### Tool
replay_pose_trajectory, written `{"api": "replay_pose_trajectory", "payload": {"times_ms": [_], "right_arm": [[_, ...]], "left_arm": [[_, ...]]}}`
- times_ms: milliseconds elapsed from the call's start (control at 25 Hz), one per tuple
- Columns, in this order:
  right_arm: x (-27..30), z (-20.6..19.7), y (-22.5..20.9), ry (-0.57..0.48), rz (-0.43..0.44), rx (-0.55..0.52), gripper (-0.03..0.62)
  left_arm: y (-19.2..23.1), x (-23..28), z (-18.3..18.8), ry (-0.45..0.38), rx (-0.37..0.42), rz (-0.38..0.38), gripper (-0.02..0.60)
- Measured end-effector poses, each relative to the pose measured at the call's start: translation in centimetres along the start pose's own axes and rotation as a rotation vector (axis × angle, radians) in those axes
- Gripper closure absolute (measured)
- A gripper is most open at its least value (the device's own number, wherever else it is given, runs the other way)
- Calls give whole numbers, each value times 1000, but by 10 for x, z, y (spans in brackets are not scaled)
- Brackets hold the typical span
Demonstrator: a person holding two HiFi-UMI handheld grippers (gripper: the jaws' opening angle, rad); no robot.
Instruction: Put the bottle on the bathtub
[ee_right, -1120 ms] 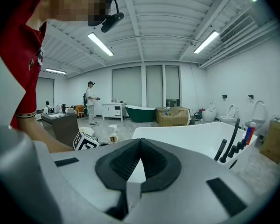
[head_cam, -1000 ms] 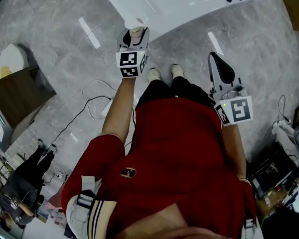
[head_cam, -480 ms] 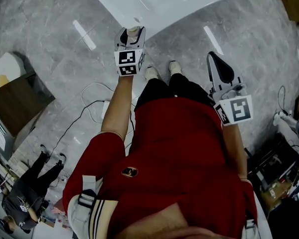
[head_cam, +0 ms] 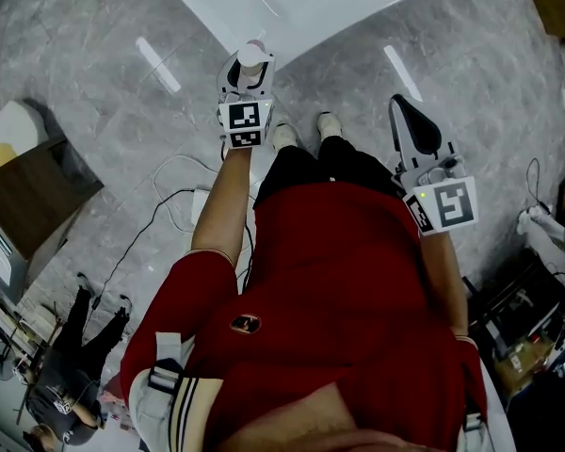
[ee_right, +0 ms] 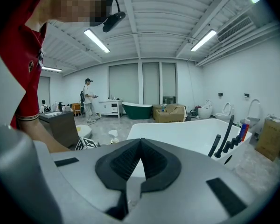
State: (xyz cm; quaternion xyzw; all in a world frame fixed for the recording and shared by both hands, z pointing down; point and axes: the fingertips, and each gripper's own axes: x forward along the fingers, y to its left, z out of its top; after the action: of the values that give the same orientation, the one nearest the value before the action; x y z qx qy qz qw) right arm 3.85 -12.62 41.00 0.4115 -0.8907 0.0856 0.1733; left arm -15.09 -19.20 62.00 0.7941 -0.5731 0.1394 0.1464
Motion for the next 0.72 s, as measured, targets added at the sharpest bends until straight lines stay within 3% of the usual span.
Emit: {"api": "replay_pose_trajectory", "payload": {"times_ms": [480,720], "right_arm": [[-2,1,2,-21,14,10,595],[0,3,8,-52,16,43,595]], "left_arm": [[-2,-16,-2,20,4,-11,308],[-10,-45,29,-46,28,-21,308]]}}
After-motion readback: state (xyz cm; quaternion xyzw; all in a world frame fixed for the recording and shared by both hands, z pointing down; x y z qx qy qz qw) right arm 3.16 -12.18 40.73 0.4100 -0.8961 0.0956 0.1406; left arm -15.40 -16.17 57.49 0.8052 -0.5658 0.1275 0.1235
